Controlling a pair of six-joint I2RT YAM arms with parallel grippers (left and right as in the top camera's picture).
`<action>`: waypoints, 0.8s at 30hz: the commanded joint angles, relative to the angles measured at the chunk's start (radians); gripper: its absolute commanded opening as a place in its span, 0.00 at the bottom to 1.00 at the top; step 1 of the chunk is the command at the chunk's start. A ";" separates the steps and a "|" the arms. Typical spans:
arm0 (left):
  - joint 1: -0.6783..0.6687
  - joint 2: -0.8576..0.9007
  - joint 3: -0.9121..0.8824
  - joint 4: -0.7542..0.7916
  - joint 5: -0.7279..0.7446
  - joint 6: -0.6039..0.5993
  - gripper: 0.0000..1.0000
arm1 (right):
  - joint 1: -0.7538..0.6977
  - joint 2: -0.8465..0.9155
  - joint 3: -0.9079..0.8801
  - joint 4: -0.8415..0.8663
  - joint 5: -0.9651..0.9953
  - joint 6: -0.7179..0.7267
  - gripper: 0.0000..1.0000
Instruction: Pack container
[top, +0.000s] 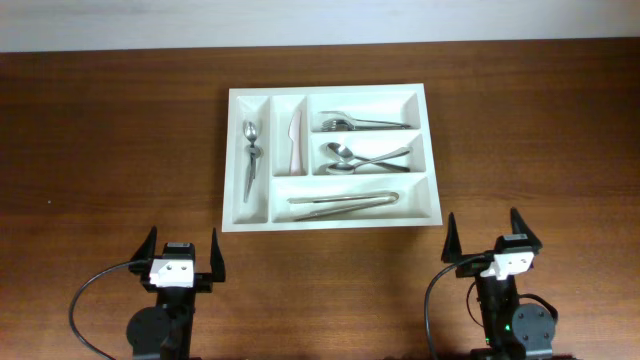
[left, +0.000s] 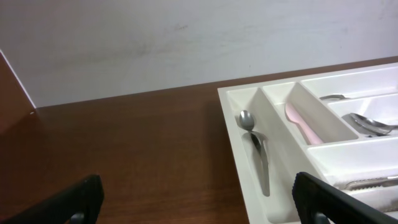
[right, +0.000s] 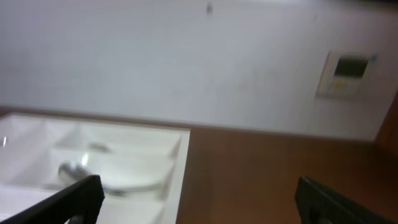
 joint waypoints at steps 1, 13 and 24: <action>-0.004 -0.009 -0.010 0.004 -0.011 0.016 0.99 | 0.011 -0.011 -0.005 -0.062 -0.020 -0.003 0.99; -0.004 -0.009 -0.010 0.003 -0.011 0.016 0.99 | 0.008 -0.006 -0.005 -0.130 -0.008 -0.003 0.99; -0.004 -0.009 -0.010 0.003 -0.011 0.016 0.99 | 0.008 -0.006 -0.005 -0.130 -0.008 -0.003 0.99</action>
